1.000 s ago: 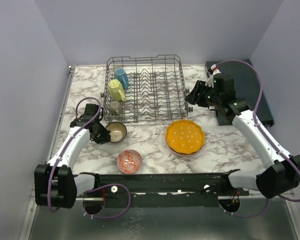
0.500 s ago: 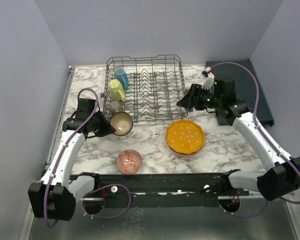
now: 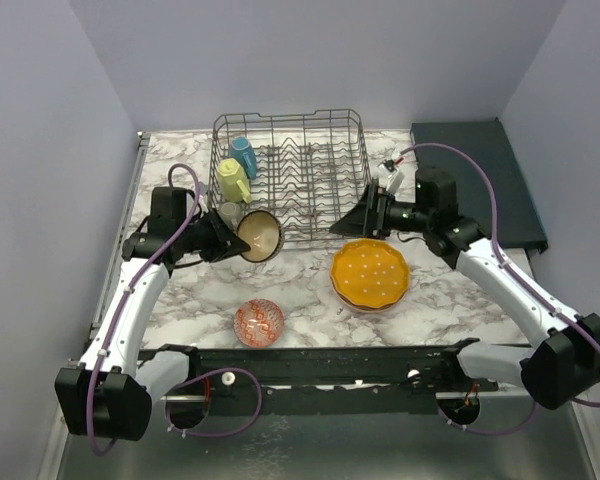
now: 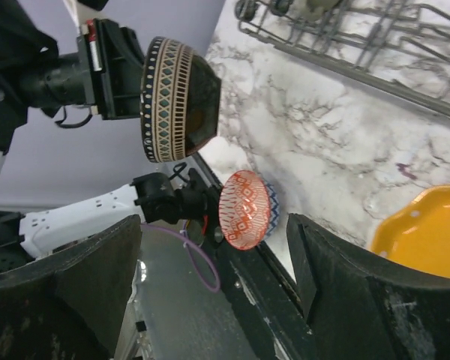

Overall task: Load the mixed dishes into the dish rack
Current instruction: Pick up the bowl from the center of the board, then turn the bowl upside down on the dish rack.

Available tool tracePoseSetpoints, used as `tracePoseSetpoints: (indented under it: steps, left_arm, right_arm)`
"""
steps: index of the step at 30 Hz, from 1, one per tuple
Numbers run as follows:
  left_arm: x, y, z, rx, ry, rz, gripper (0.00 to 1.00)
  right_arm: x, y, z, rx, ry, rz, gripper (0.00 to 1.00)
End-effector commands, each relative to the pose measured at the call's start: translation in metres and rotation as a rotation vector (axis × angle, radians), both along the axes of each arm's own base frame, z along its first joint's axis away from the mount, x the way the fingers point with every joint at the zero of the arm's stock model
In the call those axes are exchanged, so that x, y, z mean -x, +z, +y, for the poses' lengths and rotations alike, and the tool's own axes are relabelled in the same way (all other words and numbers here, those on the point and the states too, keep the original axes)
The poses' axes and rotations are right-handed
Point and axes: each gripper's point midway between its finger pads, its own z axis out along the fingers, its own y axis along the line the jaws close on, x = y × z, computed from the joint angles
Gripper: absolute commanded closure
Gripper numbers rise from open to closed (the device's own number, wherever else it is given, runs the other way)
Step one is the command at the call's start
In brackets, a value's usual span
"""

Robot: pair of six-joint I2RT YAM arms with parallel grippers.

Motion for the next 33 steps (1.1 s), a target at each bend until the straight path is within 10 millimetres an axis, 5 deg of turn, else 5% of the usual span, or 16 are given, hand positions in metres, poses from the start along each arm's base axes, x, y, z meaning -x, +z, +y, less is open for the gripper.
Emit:
tracePoseSetpoints:
  steps: [1, 4, 12, 33]
  left_arm:
    - [-0.001, 0.042, -0.024, 0.141, -0.135, -0.138, 1.0]
    - [0.002, 0.048, -0.028, 0.167, -0.165, -0.159, 1.0]
    - [0.009, 0.06, -0.036, 0.228, -0.228, -0.206, 1.0]
    - [0.007, 0.06, -0.039, 0.258, -0.231, -0.219, 1.0]
  right_arm:
    - [0.016, 0.029, 0.023, -0.102, 0.066, -0.033, 0.12]
    - [0.021, 0.034, 0.04, -0.124, 0.087, -0.033, 0.0]
    - [0.021, 0.042, 0.071, -0.181, 0.09, -0.012, 0.0]
    - [0.014, 0.046, 0.106, -0.205, 0.087, 0.035, 0.0]
